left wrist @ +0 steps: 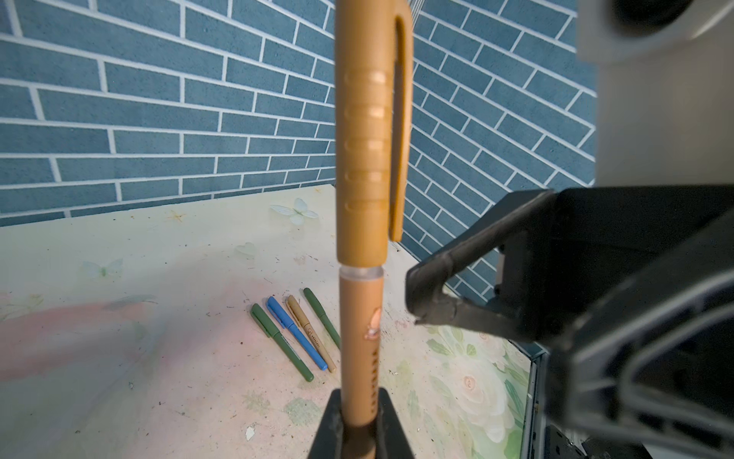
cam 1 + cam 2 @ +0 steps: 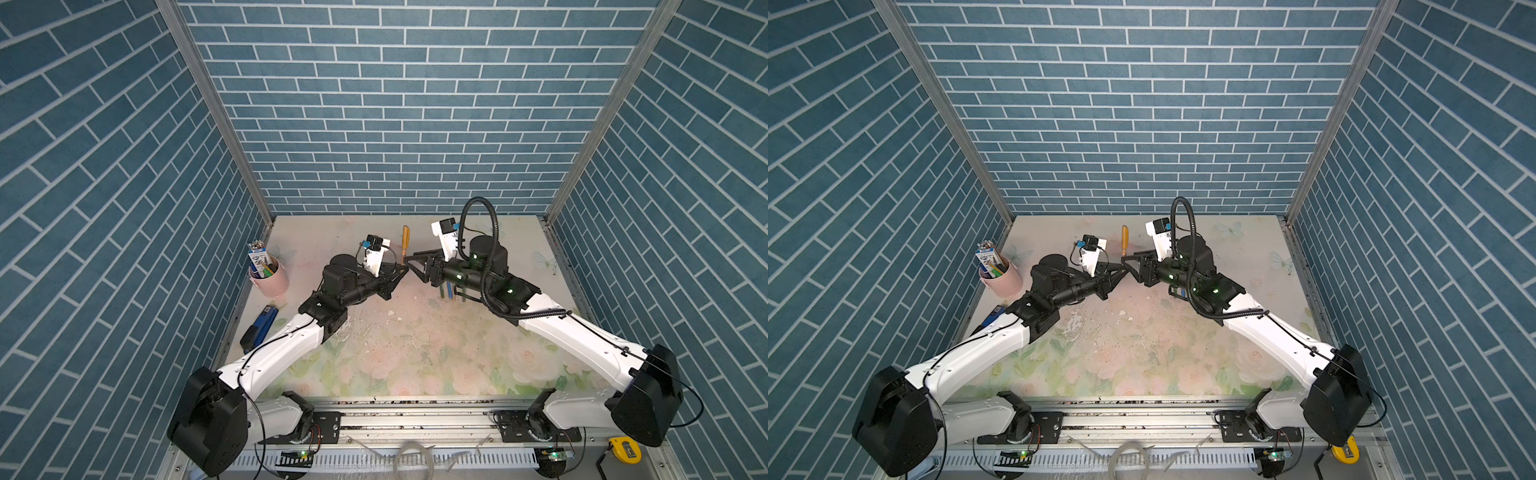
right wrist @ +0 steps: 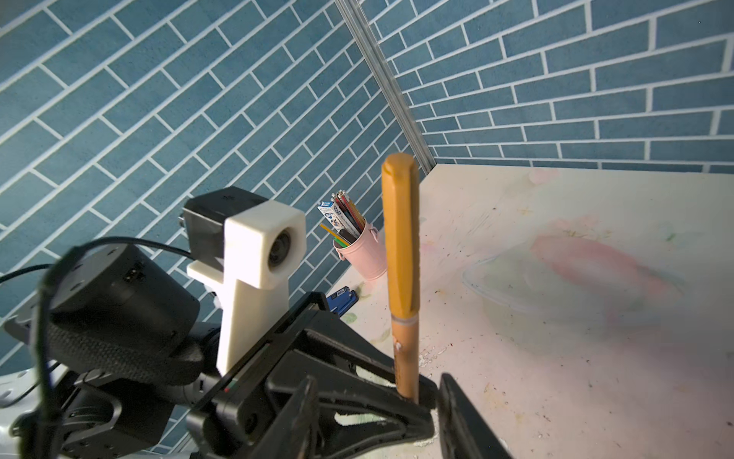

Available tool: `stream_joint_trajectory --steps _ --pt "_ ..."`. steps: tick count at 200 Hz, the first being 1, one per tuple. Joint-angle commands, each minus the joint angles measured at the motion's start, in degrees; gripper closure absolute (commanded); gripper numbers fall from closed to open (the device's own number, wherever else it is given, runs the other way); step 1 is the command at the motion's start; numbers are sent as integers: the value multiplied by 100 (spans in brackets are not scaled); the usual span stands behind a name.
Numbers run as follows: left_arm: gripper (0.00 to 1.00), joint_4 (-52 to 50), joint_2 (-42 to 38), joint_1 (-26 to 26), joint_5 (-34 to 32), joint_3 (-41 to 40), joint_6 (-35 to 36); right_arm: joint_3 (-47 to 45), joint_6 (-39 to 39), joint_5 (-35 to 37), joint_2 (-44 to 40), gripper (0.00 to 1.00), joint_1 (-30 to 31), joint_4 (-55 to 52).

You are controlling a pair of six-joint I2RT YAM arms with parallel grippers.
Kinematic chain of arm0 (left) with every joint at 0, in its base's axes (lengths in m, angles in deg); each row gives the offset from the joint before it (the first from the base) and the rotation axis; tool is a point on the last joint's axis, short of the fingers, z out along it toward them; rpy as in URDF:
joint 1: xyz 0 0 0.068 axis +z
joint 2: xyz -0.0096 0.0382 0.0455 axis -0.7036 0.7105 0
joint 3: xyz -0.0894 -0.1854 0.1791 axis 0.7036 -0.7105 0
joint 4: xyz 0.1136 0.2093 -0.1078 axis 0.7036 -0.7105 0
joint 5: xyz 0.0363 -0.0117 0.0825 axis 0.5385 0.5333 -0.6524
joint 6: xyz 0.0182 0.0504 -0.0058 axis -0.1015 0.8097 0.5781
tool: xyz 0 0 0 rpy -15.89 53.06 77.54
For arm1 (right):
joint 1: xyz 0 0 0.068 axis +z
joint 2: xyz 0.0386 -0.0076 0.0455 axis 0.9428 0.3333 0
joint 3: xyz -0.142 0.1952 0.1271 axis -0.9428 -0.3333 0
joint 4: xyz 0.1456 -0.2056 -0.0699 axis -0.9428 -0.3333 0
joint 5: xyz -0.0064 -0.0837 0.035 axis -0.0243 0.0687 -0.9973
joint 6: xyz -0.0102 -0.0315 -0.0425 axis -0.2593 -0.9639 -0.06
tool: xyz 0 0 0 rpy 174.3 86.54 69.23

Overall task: Insert pens into pen caps
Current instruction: Put on the pen cap to the pen.

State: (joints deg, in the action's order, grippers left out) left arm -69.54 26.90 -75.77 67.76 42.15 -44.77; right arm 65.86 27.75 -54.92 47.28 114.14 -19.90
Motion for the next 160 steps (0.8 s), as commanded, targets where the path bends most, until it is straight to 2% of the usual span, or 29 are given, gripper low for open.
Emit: stream_joint_trajectory --steps 1,46,91,135,160 --pt "100 499 -66 11 -61 -148 125 477 -442 195 -125 52 -103 -736" --pt "100 399 -48 2 -42 -117 274 1735 -533 -164 473 58 -385 -1670" --pt "100 271 -41 0 -44 -64 324 2910 -694 -506 1141 64 -402 -2491" --pt "100 248 -27 -11 -23 -50 309 3197 -708 -566 1445 67 -409 -2538" --pt "100 220 -21 -7 0 -37 314 3261 -713 -564 1525 74 -405 -2540"
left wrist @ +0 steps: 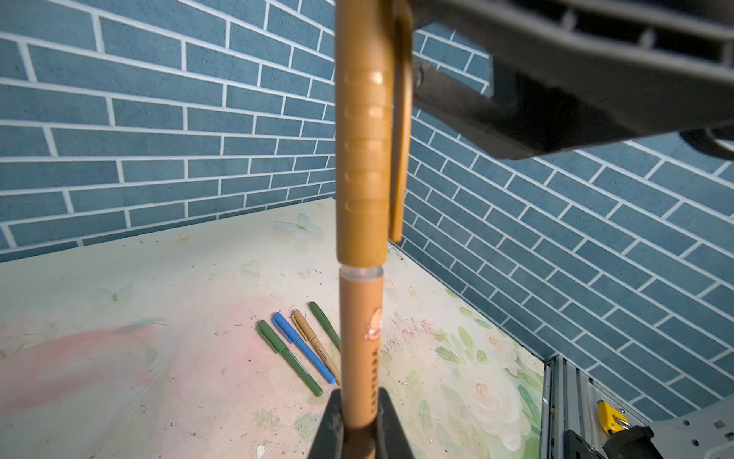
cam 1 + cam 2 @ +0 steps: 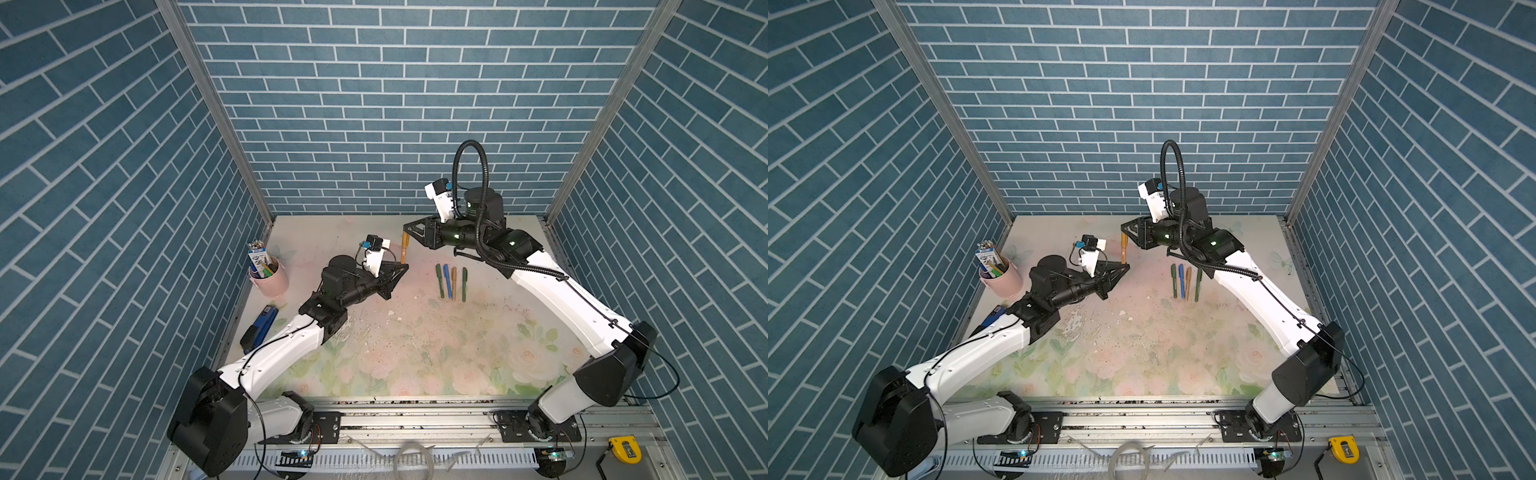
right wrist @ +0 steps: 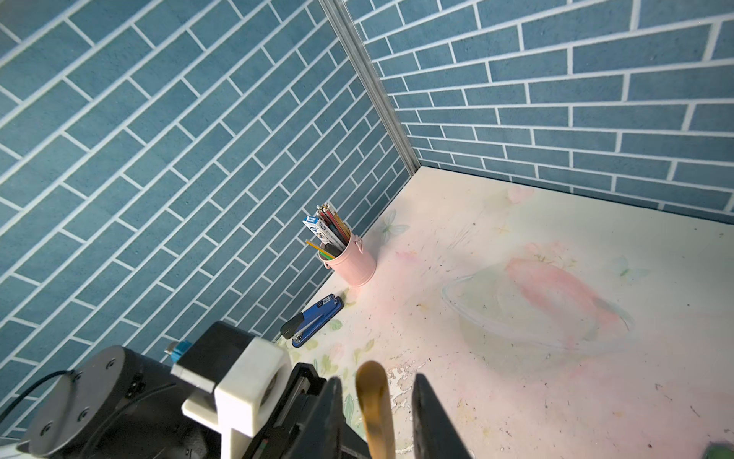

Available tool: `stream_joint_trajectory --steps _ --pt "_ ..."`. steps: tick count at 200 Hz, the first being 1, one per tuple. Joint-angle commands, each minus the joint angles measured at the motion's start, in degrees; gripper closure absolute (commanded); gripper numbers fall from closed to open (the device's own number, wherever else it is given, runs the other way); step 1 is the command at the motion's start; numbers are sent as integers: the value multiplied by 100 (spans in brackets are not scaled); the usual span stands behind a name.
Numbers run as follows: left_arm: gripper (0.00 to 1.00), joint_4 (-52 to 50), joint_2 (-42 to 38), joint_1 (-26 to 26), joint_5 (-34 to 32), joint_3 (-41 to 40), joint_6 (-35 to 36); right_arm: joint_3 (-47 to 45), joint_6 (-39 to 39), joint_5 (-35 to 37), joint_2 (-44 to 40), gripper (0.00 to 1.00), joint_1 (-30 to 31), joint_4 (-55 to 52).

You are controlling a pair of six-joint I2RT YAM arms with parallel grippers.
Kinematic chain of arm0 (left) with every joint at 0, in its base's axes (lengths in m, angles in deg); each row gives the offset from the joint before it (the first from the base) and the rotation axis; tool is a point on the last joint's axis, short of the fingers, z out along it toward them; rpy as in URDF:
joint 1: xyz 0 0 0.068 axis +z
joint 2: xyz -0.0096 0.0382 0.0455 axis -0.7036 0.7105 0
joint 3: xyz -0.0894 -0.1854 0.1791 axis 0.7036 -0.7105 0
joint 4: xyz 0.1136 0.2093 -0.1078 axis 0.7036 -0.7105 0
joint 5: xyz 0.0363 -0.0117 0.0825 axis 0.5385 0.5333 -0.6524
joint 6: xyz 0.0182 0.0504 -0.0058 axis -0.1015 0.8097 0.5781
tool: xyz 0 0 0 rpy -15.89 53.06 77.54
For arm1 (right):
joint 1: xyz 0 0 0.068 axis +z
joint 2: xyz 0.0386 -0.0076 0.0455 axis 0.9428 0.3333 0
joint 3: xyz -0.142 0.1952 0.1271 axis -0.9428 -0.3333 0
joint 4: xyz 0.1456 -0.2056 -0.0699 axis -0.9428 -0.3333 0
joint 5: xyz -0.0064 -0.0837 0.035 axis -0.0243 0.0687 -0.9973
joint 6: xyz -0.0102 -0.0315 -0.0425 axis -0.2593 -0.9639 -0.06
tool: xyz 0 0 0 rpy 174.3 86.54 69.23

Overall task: Insert pens into pen caps
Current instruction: Put on the pen cap to the pen.

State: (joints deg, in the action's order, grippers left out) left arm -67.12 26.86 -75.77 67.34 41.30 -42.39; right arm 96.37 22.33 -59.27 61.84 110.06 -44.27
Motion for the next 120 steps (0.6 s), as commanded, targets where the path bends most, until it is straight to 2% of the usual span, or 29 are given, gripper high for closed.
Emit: stream_joint_trajectory --steps 1,25,54,97,120 --pt "100 -27 -20 -7 40 58 76 214 -168 -133 75 75 3 -98" --pt "100 -62 2 -16 46 72 77 279 -131 -280 184 80 2 -85" --pt "100 -97 6 -15 64 95 76 278 -99 -373 237 81 20 -54" --pt "100 -122 -17 -15 35 116 49 188 -86 -481 222 94 49 34" --pt "100 -28 -38 -7 -32 155 19 -25 -87 -480 222 95 128 75"
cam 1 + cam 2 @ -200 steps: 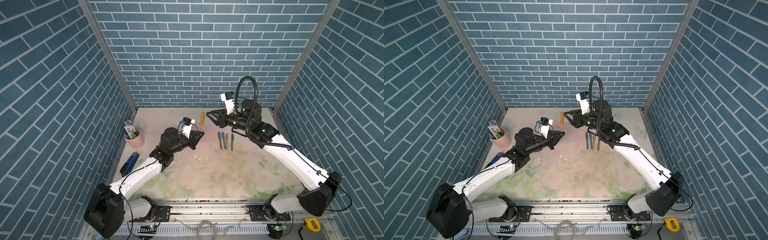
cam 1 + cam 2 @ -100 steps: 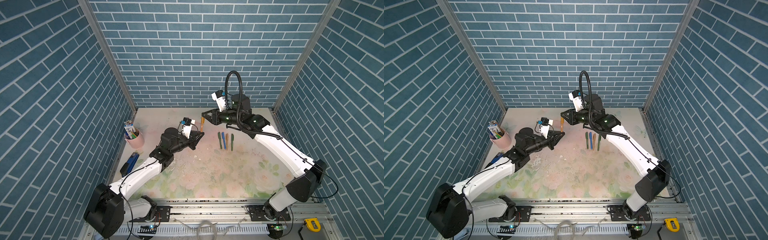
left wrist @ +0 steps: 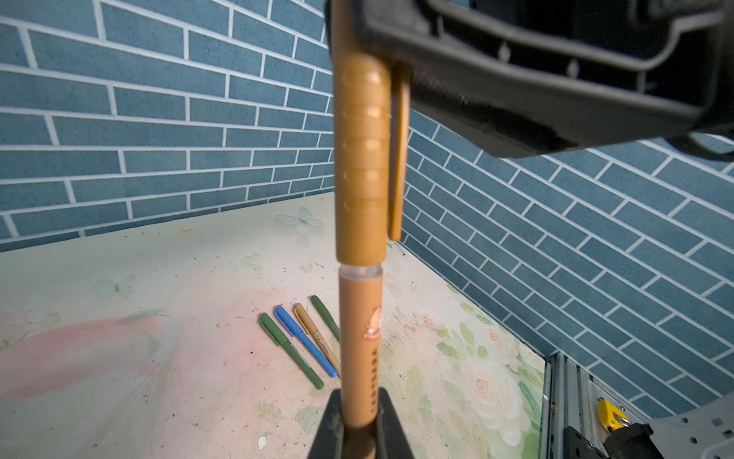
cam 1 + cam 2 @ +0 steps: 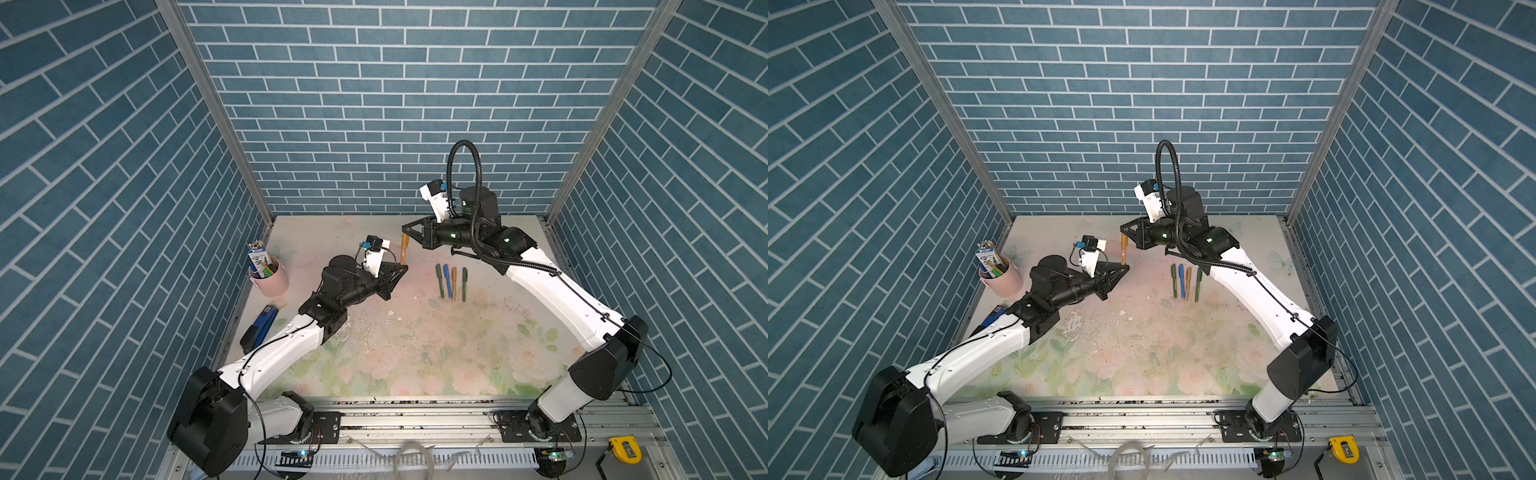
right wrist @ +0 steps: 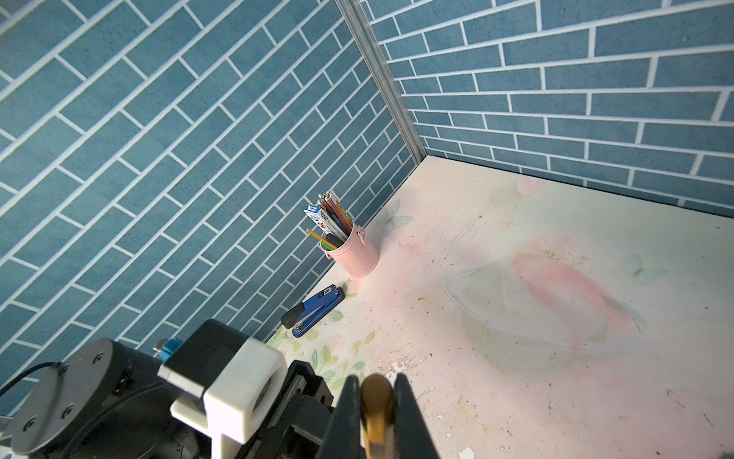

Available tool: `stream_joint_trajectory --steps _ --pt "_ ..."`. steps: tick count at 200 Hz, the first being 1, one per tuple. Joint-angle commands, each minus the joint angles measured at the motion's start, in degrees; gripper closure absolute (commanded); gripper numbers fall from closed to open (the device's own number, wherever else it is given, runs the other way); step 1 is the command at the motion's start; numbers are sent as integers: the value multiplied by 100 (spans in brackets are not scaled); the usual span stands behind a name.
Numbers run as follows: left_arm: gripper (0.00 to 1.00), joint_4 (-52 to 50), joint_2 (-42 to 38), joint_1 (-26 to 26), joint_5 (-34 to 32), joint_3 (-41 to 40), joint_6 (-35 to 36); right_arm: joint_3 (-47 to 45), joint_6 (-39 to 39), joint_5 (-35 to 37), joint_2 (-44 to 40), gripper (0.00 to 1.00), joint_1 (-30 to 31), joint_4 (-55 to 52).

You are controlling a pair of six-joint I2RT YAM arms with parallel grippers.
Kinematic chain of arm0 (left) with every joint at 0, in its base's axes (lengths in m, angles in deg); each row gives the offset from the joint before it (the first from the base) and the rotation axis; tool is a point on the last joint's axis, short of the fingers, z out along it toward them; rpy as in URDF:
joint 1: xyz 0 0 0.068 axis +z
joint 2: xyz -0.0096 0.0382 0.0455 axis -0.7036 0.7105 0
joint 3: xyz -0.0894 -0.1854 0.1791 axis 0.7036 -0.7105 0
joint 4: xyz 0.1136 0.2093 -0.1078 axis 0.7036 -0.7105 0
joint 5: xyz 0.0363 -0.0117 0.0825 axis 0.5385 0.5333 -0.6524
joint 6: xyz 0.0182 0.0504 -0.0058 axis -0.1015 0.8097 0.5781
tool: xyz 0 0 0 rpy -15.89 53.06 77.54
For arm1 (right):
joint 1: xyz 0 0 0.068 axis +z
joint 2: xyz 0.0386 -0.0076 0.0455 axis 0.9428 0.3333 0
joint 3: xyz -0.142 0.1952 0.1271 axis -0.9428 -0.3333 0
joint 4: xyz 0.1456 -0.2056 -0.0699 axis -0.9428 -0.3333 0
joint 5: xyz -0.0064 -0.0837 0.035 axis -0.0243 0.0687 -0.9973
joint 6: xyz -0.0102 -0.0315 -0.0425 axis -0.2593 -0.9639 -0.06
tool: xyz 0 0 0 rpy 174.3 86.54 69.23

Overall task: Insert pens into pen caps
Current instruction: Put on the pen cap to the pen.

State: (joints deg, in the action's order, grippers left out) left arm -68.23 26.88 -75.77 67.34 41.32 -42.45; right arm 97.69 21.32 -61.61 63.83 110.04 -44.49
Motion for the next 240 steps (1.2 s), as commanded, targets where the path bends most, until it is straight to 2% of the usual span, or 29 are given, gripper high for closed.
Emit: stream_joint_trajectory --steps 1,66,157,203,240 --pt "100 86 -46 -7 -37 153 27 -166 9 -246 22 95 133 97" --pt "100 2 -247 24 -497 688 25 -869 -35 -100 -231 96 222 261" --pt "100 641 -131 29 -937 1277 -113 -1679 -145 157 -583 96 443 308" --pt "100 654 -131 81 -972 1640 1 -2027 -156 76 -647 95 461 244" --pt "100 1071 -22 143 -966 1864 -32 -2400 216 -324 -645 94 471 669"
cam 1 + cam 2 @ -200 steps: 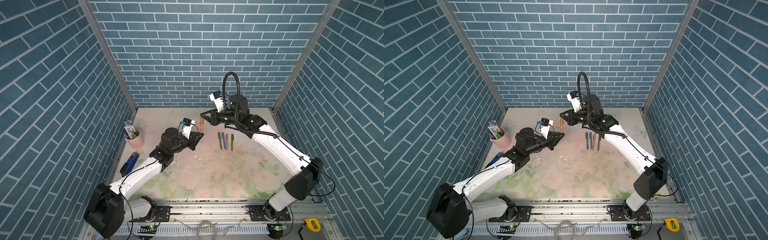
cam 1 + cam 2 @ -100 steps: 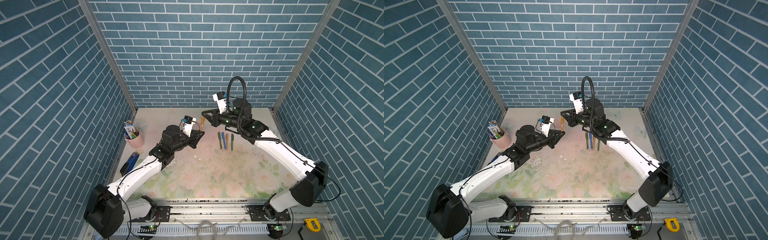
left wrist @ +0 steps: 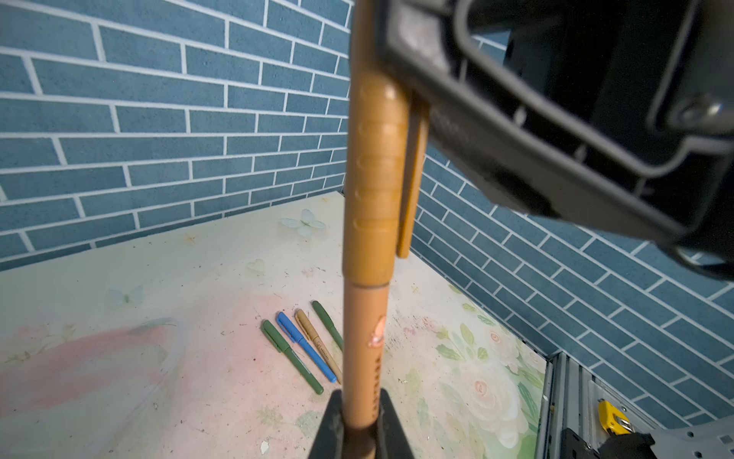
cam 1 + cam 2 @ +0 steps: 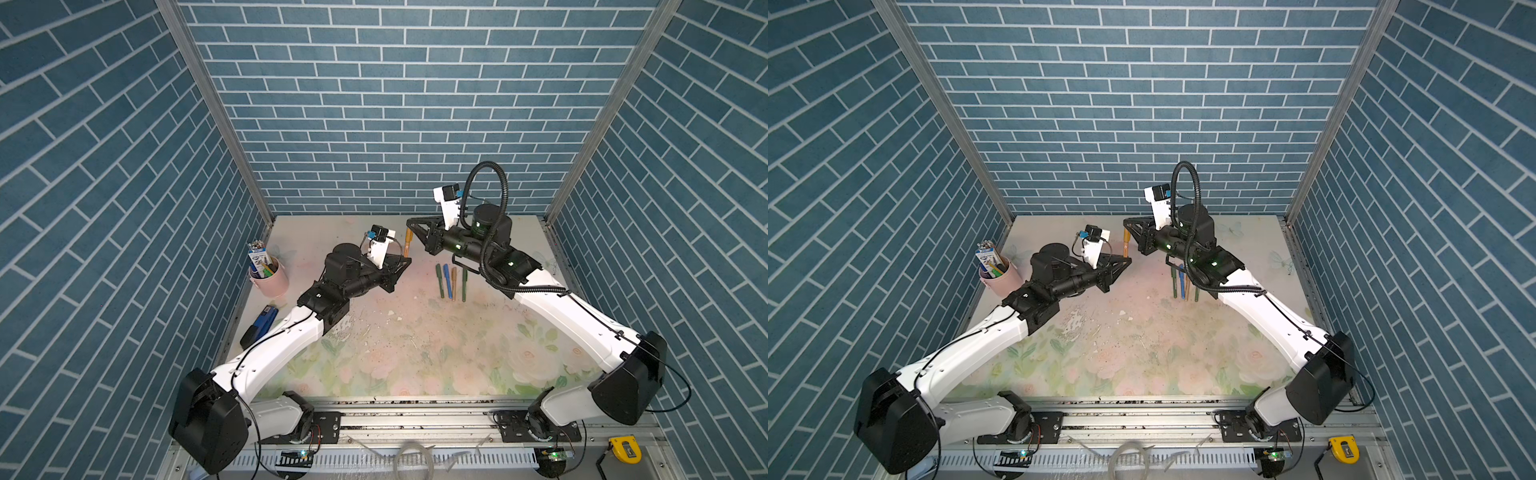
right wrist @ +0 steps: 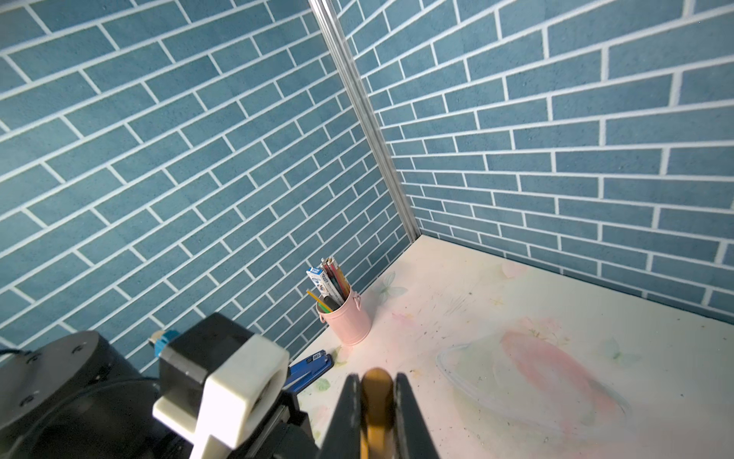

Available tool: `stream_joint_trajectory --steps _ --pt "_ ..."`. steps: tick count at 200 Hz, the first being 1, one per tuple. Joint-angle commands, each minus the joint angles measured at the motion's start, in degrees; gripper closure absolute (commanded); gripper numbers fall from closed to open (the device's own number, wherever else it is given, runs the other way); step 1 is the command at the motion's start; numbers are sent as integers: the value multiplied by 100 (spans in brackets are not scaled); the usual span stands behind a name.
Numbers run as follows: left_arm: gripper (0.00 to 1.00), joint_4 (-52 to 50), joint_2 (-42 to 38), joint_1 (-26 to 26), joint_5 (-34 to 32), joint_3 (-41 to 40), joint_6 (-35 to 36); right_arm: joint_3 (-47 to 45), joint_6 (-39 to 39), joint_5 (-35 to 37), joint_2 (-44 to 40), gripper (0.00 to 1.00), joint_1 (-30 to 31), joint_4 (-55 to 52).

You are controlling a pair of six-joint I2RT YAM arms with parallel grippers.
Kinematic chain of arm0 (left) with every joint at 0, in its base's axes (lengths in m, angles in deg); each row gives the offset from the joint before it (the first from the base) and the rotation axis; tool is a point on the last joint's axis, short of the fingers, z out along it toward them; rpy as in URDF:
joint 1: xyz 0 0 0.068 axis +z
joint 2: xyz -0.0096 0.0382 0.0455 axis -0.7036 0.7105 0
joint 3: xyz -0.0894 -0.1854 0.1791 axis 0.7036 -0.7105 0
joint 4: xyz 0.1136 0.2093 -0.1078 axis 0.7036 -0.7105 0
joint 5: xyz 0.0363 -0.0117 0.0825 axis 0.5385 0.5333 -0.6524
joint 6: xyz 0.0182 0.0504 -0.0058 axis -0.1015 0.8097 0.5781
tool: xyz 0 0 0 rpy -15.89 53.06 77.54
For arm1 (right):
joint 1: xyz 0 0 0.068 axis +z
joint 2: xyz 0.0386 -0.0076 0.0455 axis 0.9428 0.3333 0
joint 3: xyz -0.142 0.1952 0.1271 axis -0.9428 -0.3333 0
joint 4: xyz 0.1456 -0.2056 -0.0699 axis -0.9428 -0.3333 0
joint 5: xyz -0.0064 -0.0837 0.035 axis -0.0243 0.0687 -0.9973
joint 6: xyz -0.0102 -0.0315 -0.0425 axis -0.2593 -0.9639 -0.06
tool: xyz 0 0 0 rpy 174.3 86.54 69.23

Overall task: Insert pens into pen caps
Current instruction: Put on the pen cap to the pen.

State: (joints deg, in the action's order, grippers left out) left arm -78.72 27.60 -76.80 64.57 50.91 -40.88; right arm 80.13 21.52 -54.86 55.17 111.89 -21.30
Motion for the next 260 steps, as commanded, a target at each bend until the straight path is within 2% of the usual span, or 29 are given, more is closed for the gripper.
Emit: stream_joint_trajectory --steps 1,52,86,143,197,260 --pt "100 2130 -87 246 -684 910 -194 -653 205 -1009 224 94 294 -1642" --pt "100 2407 110 392 -560 1298 -199 -884 258 -948 158 92 302 -1614" --pt "100 2517 -3 716 -495 1290 -415 -952 236 -877 127 92 294 -1642" --pt "100 2136 -203 858 -221 1199 -275 -969 253 -935 268 92 309 -1567" --pt "100 1681 -453 852 21 579 -172 -1005 253 -858 162 92 307 -1524" --pt "100 1723 -557 852 265 -61 -108 -954 451 -970 453 92 328 -1269"
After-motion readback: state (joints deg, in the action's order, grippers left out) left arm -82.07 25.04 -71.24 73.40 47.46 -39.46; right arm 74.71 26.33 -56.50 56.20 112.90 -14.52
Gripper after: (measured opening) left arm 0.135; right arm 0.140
